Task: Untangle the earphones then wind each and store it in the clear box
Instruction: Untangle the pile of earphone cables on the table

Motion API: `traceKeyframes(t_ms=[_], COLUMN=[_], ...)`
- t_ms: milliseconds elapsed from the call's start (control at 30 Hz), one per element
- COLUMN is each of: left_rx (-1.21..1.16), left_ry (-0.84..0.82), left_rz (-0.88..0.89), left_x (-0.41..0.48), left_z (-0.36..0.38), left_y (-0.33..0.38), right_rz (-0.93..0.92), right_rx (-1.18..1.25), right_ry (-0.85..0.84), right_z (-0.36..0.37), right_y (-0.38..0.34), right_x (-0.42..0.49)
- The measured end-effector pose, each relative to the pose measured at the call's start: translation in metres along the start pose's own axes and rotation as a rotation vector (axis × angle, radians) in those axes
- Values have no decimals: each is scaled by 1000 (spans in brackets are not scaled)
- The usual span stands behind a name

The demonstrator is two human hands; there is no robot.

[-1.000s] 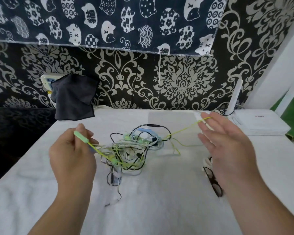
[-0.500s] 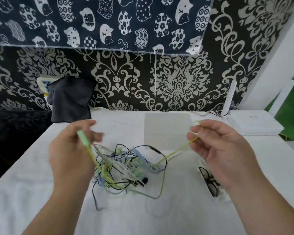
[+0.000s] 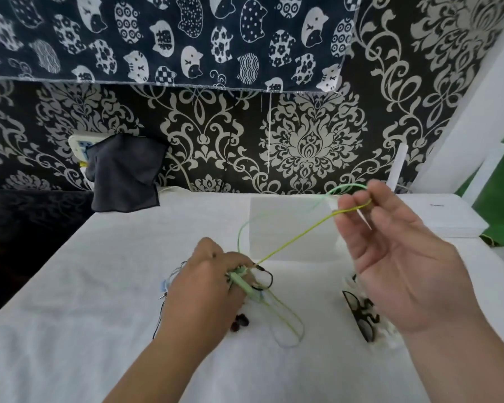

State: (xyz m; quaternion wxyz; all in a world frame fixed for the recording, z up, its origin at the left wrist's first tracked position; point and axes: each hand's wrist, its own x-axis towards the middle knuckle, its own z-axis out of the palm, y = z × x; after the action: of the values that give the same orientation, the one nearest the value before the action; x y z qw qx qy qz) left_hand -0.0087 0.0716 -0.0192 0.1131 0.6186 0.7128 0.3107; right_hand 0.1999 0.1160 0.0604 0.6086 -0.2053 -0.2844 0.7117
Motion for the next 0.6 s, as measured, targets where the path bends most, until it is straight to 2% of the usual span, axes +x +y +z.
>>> traceKeyframes(t_ms=[200,300,367,433,500,567,600], left_rx=[137,75,-47,-174,-209,-172,-146], left_ry=[-57,-47,-24,-6,3,17,18], left_rz=[36,27,19,-1,-12,0,7], left_x=[-1,0,1,2,2,1,0], left_z=[1,-1,-2,-4,-6,-5,-5], left_y=[-7,-9,-11,-13,-13,-14,-14], right_rz=[-35,-73,-99,-64,54,142,124], right_rx=[-26,-63,-184,-463,-857,-1355,-1567], right_ry=[130,201,295,425,476,371,301], right_z=[-14,-25,-36,-49,-60,-65,-62], right_y=[-2,-5,-5,-2,3,11,16], right_x=[5,10,14,16,15,12,9])
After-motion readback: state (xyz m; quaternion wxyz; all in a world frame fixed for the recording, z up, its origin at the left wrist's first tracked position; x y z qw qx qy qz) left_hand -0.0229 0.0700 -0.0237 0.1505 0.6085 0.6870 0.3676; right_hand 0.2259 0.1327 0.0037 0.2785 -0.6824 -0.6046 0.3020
